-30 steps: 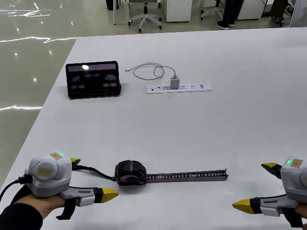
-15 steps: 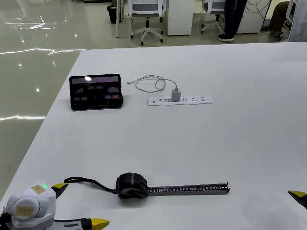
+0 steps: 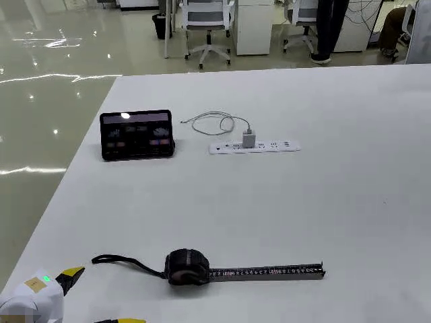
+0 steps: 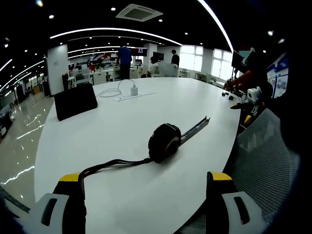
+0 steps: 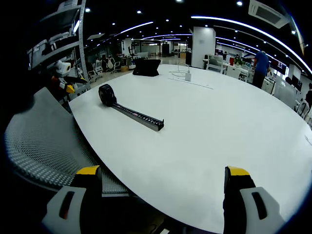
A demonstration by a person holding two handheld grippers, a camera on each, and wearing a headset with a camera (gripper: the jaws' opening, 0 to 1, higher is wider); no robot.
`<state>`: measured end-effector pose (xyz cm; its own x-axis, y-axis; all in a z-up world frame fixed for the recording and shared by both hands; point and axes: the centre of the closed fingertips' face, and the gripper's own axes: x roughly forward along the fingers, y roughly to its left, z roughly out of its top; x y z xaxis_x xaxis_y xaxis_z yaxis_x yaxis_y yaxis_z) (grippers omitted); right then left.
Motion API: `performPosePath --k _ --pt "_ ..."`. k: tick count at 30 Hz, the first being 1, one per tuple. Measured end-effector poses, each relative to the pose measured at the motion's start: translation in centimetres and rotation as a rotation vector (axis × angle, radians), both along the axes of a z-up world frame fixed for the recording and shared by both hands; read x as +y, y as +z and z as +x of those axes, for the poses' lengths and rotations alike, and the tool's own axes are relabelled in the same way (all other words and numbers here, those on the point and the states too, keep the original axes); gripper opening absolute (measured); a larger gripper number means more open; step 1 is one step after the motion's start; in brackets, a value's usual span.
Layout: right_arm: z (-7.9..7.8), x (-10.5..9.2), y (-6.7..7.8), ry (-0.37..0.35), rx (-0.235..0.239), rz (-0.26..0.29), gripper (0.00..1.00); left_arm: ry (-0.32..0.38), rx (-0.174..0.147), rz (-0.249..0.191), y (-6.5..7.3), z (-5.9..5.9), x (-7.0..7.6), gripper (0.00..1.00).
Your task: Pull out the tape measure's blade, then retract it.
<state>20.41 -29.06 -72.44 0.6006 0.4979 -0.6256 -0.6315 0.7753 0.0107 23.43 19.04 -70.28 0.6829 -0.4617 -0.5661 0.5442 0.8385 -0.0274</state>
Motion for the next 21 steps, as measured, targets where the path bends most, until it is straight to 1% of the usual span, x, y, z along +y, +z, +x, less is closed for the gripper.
performPosePath --k 1,2,3,5,7,10,15,17,19,21 --pt "0.0 0.0 -0.1 -0.001 0.005 0.000 1.00 -0.013 0.003 0.017 -0.1 -0.2 0.0 1.00" --pt "0.0 -0.1 -0.1 0.001 0.007 -0.004 1.00 -0.019 0.011 0.011 -0.1 -0.4 -0.1 1.00" --pt "0.0 -0.1 -0.1 0.002 0.003 -0.009 1.00 -0.019 0.012 0.003 -0.1 -0.4 -0.2 1.00" --pt "0.1 0.0 0.0 0.003 0.004 -0.006 1.00 -0.017 0.021 -0.010 -0.1 -0.5 -0.2 1.00" --pt "0.3 -0.1 0.2 0.005 -0.010 -0.015 1.00 -0.015 0.016 -0.009 0.0 -0.4 -0.1 1.00" --pt "0.4 -0.2 0.2 0.005 -0.009 -0.009 1.00 -0.009 0.018 -0.012 0.0 -0.4 -0.1 1.00" --pt "0.3 -0.7 0.1 0.004 -0.017 -0.028 1.00 -0.009 0.016 -0.006 0.1 -0.3 0.1 1.00" --pt "0.1 -0.9 0.0 -0.009 -0.006 -0.022 1.00 -0.003 0.016 -0.009 0.3 -0.1 0.2 1.00" --pt "0.0 -1.1 -0.2 -0.012 -0.006 -0.032 1.00 0.004 0.013 -0.012 0.4 0.0 0.3 1.00" --pt "-0.1 -1.3 -0.2 -0.018 -0.007 -0.029 1.00 0.009 0.012 -0.013 0.5 0.2 0.3 1.00"
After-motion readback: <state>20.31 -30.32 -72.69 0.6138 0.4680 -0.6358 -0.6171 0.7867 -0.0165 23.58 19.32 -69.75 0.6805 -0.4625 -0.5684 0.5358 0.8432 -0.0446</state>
